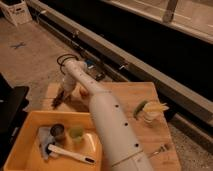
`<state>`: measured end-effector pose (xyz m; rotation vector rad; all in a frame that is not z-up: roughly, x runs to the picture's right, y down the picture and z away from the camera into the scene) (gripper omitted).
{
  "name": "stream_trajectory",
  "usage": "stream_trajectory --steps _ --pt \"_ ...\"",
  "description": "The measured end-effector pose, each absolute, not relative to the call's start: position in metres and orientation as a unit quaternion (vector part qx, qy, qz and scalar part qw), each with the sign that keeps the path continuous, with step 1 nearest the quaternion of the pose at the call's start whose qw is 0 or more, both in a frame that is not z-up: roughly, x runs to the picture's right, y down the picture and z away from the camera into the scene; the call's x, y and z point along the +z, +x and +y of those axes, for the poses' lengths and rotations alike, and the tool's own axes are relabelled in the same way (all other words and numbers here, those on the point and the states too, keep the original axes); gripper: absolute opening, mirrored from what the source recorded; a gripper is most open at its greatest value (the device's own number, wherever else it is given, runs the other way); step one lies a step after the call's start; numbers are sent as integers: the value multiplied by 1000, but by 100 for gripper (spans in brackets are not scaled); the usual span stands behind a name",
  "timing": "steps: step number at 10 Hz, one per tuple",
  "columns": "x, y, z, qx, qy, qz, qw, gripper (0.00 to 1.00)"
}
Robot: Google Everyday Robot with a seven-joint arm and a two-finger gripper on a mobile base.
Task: Place grapes in plastic cup
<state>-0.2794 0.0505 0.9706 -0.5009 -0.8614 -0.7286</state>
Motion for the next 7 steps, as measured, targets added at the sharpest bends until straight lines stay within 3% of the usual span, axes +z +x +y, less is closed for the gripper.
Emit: stream_trajectory --steps 7 --pt "870 -286 -13 -398 -141 -350 836 0"
